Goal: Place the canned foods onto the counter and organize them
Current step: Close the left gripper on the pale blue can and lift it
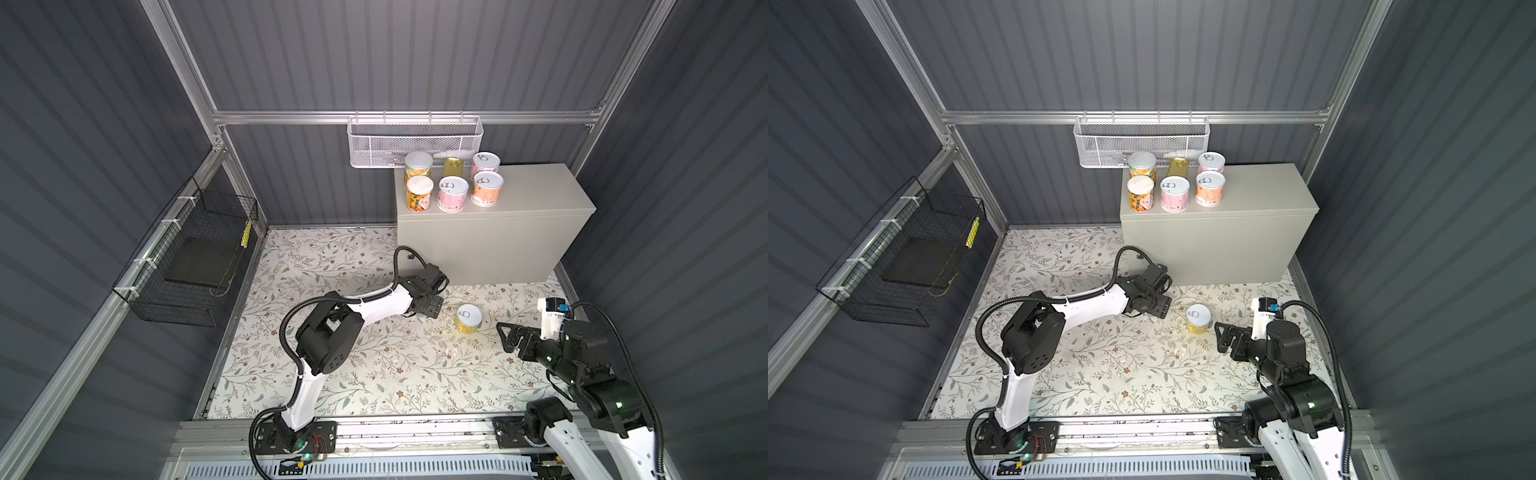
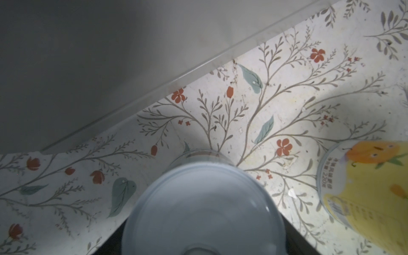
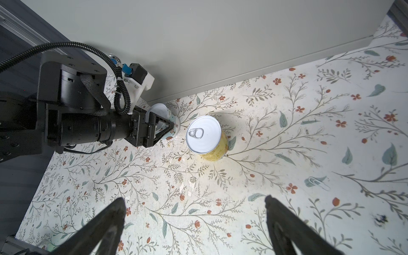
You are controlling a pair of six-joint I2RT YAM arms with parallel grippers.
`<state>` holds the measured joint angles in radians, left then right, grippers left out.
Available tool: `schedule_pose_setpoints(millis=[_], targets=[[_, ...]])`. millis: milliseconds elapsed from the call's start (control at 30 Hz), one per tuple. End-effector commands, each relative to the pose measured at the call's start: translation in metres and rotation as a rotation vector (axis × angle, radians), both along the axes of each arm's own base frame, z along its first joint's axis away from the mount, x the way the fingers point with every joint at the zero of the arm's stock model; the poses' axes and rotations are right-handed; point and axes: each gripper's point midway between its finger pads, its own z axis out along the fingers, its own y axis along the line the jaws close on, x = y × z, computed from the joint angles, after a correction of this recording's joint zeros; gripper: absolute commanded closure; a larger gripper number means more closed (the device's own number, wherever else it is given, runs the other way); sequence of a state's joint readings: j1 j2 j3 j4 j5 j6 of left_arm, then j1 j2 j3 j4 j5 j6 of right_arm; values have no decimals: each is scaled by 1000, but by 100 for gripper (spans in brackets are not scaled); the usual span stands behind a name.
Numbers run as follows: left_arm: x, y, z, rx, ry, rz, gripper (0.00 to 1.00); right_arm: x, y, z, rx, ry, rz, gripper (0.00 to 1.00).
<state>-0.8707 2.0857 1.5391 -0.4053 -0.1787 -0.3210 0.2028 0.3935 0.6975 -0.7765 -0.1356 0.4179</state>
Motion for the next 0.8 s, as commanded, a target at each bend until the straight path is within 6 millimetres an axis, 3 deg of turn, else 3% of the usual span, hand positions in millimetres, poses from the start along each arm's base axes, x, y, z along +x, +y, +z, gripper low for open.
schedule_pose_setpoints(millis=[0,200,500,533,767], targets=[[-5,3,24,-35,-19,-21,40,-2,10,5,12,-26,67,1],[-15,6,40,-70,-8,-41,44,-10,16,21,37,-137,116,1],[-30,14,69,-134,-2,-42,45,-6,21,20,32,-103,143,1],[-36,22,55,-108,18,-36,45,-5,20,18,35,-98,135,1],[-39,30,54,-115,40,-22,46,2,21,10,23,-55,120,1]])
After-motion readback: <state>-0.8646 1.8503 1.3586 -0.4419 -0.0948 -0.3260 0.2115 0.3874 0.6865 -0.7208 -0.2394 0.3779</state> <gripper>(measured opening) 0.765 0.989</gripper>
